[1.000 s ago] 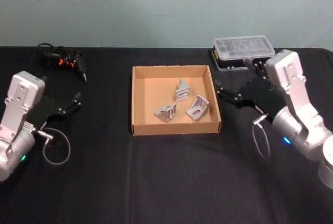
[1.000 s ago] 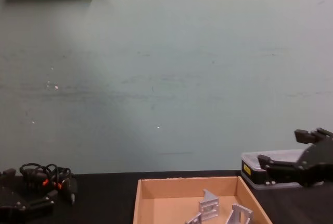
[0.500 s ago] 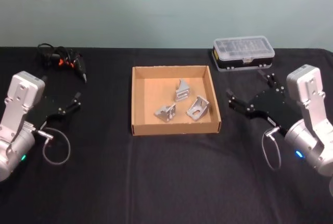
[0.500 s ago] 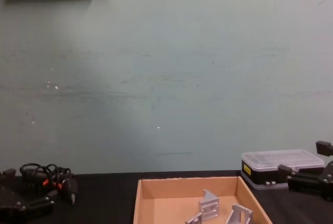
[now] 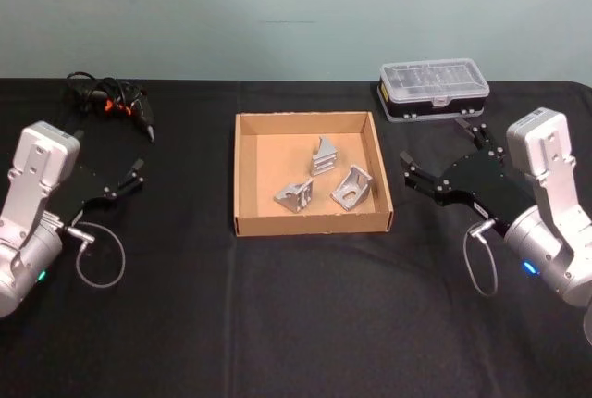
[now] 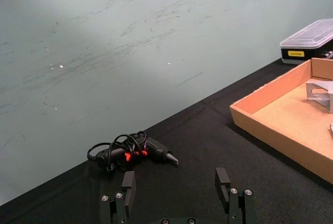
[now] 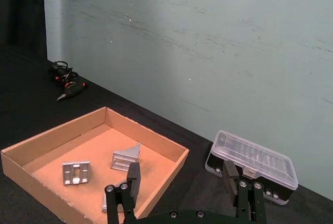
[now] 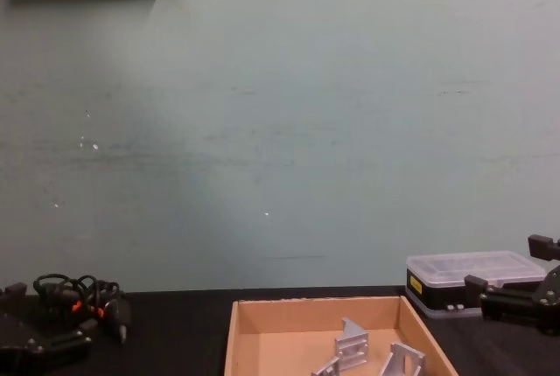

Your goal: Use one hand to pick up the angle iron from the table and place it into the box.

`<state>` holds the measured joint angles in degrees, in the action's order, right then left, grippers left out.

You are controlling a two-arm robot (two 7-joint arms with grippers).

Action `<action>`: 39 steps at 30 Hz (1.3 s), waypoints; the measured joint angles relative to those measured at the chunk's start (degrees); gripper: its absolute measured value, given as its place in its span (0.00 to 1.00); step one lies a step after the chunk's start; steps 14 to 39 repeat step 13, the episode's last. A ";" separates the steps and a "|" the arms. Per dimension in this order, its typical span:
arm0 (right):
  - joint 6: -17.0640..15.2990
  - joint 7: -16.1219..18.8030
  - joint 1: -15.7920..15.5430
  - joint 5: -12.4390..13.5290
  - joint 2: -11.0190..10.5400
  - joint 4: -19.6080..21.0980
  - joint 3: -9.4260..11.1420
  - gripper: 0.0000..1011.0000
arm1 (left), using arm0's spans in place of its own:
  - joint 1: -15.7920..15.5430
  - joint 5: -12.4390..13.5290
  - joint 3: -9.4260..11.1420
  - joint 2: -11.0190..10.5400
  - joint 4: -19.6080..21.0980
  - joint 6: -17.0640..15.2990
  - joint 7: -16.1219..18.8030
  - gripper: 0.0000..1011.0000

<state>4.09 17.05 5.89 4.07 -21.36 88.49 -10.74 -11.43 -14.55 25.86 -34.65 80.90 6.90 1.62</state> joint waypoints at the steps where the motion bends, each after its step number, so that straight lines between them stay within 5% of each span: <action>1: -0.01 0.00 0.01 -0.01 0.00 0.00 -0.01 0.99 | 0.00 0.00 0.00 0.00 0.00 0.00 0.00 0.99; 39: -0.15 -0.04 0.09 -0.07 0.00 0.00 -0.08 0.99 | 0.00 0.00 0.00 0.00 0.00 0.00 0.00 0.99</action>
